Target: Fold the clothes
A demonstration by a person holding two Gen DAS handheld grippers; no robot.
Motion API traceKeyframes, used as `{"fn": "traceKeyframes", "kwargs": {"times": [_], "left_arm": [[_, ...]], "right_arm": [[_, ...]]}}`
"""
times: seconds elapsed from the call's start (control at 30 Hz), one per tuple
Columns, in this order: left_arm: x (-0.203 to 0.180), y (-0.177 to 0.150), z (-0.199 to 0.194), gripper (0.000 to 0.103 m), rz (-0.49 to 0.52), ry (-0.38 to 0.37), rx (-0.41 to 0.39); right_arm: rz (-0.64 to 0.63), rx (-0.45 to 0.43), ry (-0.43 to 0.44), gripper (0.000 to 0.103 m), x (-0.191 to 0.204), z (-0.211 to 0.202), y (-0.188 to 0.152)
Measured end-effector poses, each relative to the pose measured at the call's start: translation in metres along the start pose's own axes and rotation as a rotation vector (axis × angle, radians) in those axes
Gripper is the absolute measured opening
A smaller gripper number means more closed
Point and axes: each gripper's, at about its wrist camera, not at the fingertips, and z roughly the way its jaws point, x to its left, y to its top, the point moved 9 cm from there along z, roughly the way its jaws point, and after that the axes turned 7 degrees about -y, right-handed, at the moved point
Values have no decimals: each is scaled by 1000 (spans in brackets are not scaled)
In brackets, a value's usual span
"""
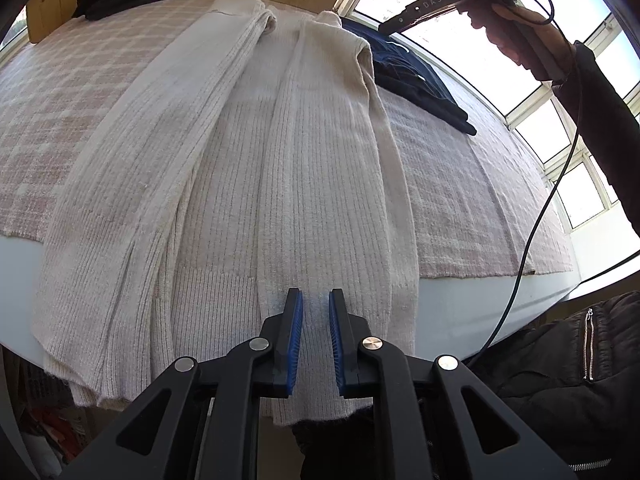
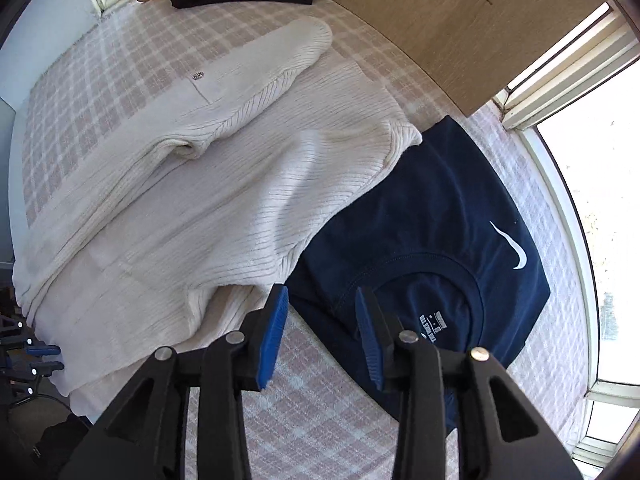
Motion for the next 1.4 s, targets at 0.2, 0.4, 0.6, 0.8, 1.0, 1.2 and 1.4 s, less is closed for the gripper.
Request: {"fn": "traceKeyframes", "kwargs": {"times": [0.2, 0.4, 0.6, 0.8, 1.0, 1.2, 1.4], "left_arm": [[1, 0, 0, 13, -6, 0, 5], [2, 2, 1, 13, -22, -13, 5], [4, 3, 2, 13, -31, -31, 7], [4, 3, 1, 13, -36, -38, 3], [5, 3, 2, 13, -33, -39, 10], [4, 2, 2, 13, -22, -37, 23], [5, 2, 3, 13, -24, -38, 20]], "right_arm": [[139, 24, 49, 42, -41, 35, 45], [45, 62, -15, 32, -43, 72, 62], [-69, 90, -51, 32, -26, 87, 69], [-12, 165, -55, 32, -55, 104, 44], [26, 45, 19, 32, -54, 74, 56], [-25, 61, -45, 44, -51, 104, 53], [14, -61, 29, 44, -47, 47, 52]]}}
